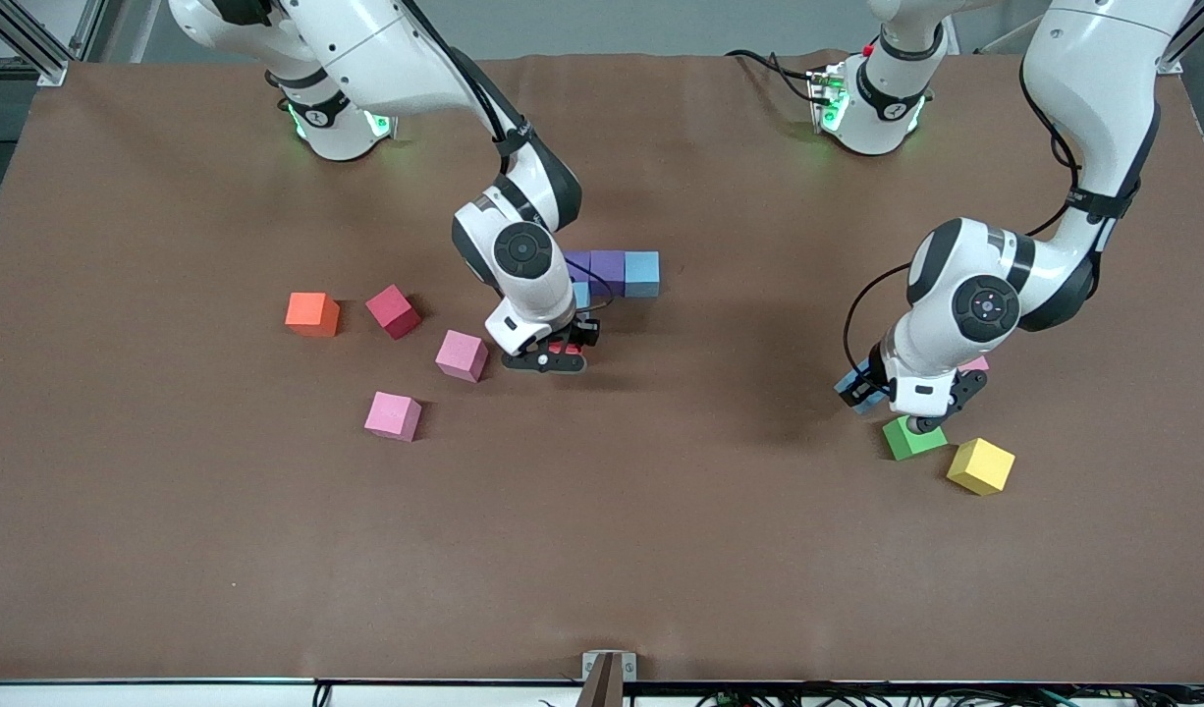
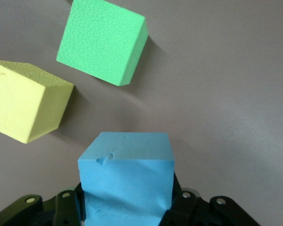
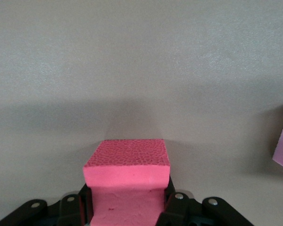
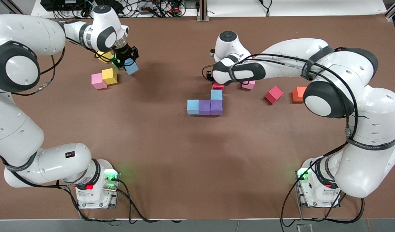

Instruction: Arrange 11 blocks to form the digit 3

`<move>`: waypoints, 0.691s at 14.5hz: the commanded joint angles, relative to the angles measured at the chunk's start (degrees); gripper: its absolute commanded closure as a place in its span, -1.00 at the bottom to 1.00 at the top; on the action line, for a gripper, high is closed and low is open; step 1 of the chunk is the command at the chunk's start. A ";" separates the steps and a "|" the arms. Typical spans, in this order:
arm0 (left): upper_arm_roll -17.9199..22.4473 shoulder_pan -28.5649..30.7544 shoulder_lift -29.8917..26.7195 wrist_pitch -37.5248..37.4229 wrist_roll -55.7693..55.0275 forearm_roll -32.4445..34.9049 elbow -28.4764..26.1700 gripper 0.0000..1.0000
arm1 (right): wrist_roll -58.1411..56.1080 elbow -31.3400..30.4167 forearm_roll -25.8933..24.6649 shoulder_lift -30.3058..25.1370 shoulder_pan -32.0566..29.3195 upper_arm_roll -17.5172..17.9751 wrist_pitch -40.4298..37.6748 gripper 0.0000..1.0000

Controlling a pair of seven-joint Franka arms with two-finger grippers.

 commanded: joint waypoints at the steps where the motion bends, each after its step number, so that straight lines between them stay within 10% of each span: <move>1: -0.25 -1.33 0.51 -1.12 -2.33 0.32 2.15 0.18 | -0.31 1.40 -0.61 1.51 0.46 0.03 0.21 0.98; 10: -0.16 -4.23 2.97 -1.12 -8.13 0.32 6.11 0.18 | -0.13 1.40 -0.61 1.43 1.34 0.03 -0.49 0.98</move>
